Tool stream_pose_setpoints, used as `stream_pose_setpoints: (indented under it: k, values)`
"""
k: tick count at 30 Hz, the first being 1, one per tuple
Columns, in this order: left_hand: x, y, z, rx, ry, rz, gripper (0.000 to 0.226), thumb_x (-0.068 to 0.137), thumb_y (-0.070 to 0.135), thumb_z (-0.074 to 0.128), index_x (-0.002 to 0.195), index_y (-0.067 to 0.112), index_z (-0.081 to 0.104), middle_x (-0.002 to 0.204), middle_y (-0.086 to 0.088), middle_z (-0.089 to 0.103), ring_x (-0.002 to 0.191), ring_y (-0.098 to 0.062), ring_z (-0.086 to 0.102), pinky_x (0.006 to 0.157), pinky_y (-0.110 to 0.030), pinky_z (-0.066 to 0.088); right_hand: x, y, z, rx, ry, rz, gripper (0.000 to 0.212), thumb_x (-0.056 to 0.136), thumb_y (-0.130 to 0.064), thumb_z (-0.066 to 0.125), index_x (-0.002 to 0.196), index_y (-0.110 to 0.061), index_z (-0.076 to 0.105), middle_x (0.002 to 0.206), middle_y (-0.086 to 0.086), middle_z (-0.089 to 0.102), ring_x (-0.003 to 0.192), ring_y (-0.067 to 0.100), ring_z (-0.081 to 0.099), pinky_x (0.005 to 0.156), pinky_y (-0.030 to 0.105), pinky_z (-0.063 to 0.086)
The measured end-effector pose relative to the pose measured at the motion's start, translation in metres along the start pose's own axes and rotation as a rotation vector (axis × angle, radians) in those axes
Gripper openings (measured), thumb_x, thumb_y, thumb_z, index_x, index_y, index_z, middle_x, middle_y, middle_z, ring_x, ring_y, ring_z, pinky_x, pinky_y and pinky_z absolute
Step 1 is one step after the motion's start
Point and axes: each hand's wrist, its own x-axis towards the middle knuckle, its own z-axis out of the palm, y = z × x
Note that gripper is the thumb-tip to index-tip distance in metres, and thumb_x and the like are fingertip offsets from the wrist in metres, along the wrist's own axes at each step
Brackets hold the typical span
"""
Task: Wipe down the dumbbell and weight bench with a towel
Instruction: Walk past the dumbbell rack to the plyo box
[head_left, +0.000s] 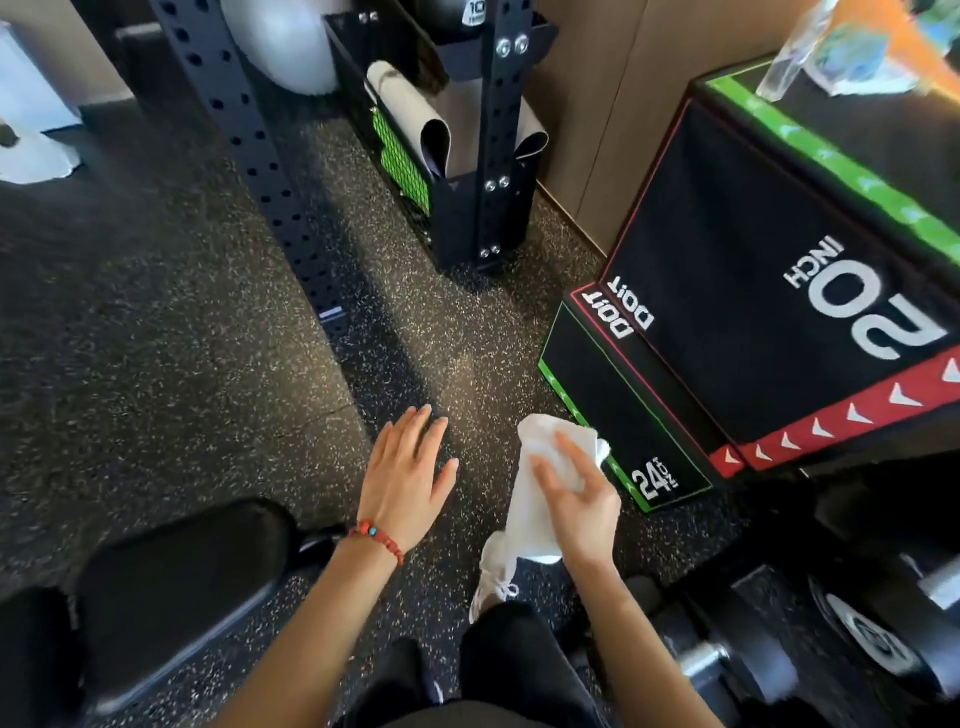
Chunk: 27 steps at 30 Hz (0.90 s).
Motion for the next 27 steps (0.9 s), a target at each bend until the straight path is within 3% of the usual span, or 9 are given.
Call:
stream_pose_setpoints:
  k: [3,9,14,16,20,27]
  values:
    - [0.055,0.008,0.007,0.030,0.010,0.026,0.044,0.080,0.017,0.070,0.118,-0.002,0.059,0.125,-0.026,0.056,0.114,-0.041,0.055,0.097,-0.056,0.037,0.052,-0.018,-0.005,0.006,-0.007,0.011,0.038,0.076,-0.041,0.072,0.113,-0.036,0.063,0.090,-0.007,0.062,0.083,0.008,0.058,0.074,0.024,0.043]
    - [0.149,0.029,0.014,0.002,0.020,0.067,0.043,0.080,0.017,0.070,0.117,-0.002,0.059,0.126,-0.025,0.056,0.115,-0.040,0.054,0.098,-0.055,0.037,0.143,-0.053,-0.020,0.015,0.033,-0.014,0.038,0.077,-0.040,0.072,0.113,-0.034,0.064,0.076,-0.022,0.059,0.072,-0.005,0.056,0.071,0.025,0.049]
    - [0.220,0.044,0.023,-0.046,-0.024,0.151,0.043,0.085,0.017,0.065,0.121,-0.002,0.056,0.130,-0.025,0.051,0.122,-0.040,0.048,0.100,-0.057,0.039,0.196,-0.068,-0.024,0.051,0.119,-0.016,0.036,0.075,-0.044,0.072,0.110,-0.039,0.064,0.079,-0.030,0.056,0.079,-0.014,0.056,0.066,0.007,0.041]
    - [0.251,0.050,0.029,-0.056,-0.023,0.197,0.043,0.084,0.016,0.066,0.121,-0.003,0.056,0.129,-0.025,0.052,0.120,-0.040,0.049,0.099,-0.056,0.039,0.217,-0.071,-0.024,0.062,0.154,-0.002,0.036,0.075,-0.046,0.072,0.110,-0.039,0.064,0.078,-0.029,0.058,0.079,-0.018,0.055,0.068,0.011,0.044]
    - [0.322,0.059,0.041,-0.066,-0.022,0.310,0.043,0.082,0.016,0.068,0.120,-0.002,0.057,0.127,-0.025,0.054,0.118,-0.039,0.052,0.099,-0.055,0.038,0.265,-0.080,-0.021,0.093,0.256,0.043,0.038,0.073,-0.048,0.072,0.109,-0.040,0.064,0.086,-0.023,0.062,0.086,0.000,0.061,0.078,0.027,0.051]
    - [0.454,0.074,0.054,-0.080,-0.090,0.535,0.044,0.086,0.020,0.061,0.124,-0.002,0.054,0.132,-0.024,0.051,0.124,-0.038,0.047,0.104,-0.052,0.033,0.349,-0.117,-0.021,0.163,0.506,0.126,0.036,0.072,-0.048,0.072,0.106,-0.045,0.063,0.087,-0.022,0.060,0.085,-0.004,0.058,0.077,0.027,0.051]
